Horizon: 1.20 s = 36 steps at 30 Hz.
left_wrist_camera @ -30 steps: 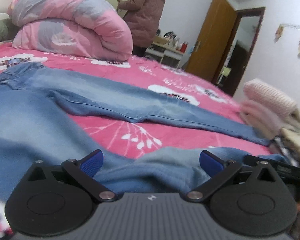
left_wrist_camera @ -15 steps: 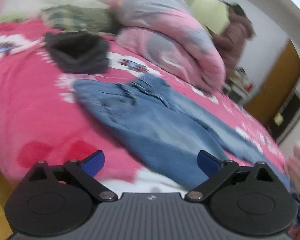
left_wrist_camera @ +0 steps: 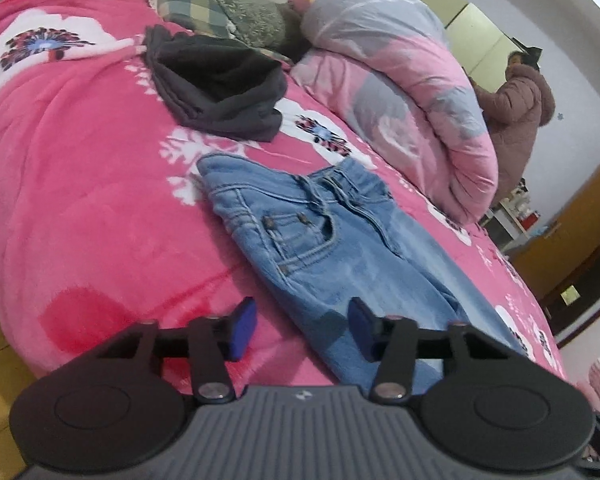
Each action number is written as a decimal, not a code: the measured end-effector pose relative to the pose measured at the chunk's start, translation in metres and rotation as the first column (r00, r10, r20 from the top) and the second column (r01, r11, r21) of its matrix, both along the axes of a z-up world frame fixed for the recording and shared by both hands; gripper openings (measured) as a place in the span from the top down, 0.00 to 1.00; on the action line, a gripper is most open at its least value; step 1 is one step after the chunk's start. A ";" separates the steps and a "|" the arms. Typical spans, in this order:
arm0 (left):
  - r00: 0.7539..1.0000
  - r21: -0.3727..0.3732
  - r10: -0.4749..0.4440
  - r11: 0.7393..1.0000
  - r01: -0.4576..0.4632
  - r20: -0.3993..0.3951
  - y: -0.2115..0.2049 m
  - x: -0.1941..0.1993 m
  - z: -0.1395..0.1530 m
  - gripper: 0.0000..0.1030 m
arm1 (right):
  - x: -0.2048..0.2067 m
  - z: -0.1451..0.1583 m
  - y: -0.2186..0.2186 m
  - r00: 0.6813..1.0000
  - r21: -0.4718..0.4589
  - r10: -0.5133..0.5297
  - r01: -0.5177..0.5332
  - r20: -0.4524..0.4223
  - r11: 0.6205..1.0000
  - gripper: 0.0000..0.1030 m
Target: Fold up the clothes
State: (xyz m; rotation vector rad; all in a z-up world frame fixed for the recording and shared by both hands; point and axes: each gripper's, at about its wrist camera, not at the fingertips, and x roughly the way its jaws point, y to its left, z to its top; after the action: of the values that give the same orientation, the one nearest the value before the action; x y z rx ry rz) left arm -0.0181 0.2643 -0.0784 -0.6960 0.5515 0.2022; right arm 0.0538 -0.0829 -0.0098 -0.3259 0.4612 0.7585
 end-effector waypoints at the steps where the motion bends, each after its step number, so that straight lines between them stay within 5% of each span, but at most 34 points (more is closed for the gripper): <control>1: 1.000 -0.001 0.002 1.000 -0.002 -0.002 0.002 0.000 -0.001 0.72 | 0.004 -0.005 0.010 1.000 -0.044 0.013 -0.013 0.001 0.999 0.45; 4: 1.000 -0.016 -0.003 1.000 0.003 0.007 0.007 -0.004 -0.004 0.86 | 0.018 -0.018 0.028 1.000 -0.146 0.025 -0.027 -0.015 0.989 0.50; 6: 1.000 -0.014 -0.005 1.000 0.006 0.016 0.010 -0.008 -0.005 0.88 | 0.022 -0.022 0.028 0.998 -0.150 0.038 -0.046 -0.057 0.988 0.61; 8: 1.000 -0.011 -0.006 1.000 0.006 0.022 0.013 -0.012 -0.005 0.88 | 0.020 -0.018 0.019 0.993 -0.114 0.047 -0.059 -0.110 0.992 0.86; 10: 1.000 -0.017 -0.002 1.000 0.002 0.021 0.018 -0.016 -0.007 0.88 | 0.008 -0.009 0.008 0.992 -0.071 0.064 -0.072 -0.110 0.995 0.92; 14: 1.000 -0.045 0.009 0.999 -0.009 0.002 0.030 -0.021 -0.012 0.89 | -0.028 -0.006 0.004 0.986 -0.044 0.130 -0.135 -0.106 0.990 0.92; 19: 0.999 -0.083 0.042 0.996 -0.040 0.020 0.042 -0.026 -0.012 0.86 | -0.071 -0.034 0.013 0.982 -0.125 0.160 -0.171 -0.096 0.977 0.92; 25: 0.996 -0.078 0.056 0.996 -0.051 0.071 0.051 -0.014 -0.003 0.67 | -0.088 -0.036 0.024 0.989 -0.153 0.140 -0.144 -0.037 0.978 0.79; 29: 0.999 -0.019 0.051 0.999 -0.051 0.012 0.055 0.020 -0.005 0.59 | -0.091 -0.039 0.031 0.992 -0.190 0.128 -0.128 -0.014 0.973 0.79; 32: 0.998 0.047 0.054 0.997 -0.053 -0.021 0.051 0.039 -0.009 0.67 | -0.093 -0.042 0.037 0.995 -0.204 0.101 -0.097 0.007 0.974 0.80; 33: 0.998 0.075 0.054 0.996 -0.053 -0.019 0.048 0.041 -0.009 0.81 | -0.093 -0.043 0.039 0.996 -0.200 0.087 -0.084 0.010 0.976 0.81; 36: 0.997 0.106 0.069 0.992 -0.070 0.018 0.045 0.038 -0.004 0.85 | -0.095 -0.041 0.041 0.998 -0.181 0.050 -0.045 0.023 0.982 0.91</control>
State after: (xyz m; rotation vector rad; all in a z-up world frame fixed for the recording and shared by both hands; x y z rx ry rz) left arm 0.0201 0.3089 -0.0826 -0.6125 0.4997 0.2898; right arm -0.0407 -0.0419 -0.0510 -0.5178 0.4994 0.7593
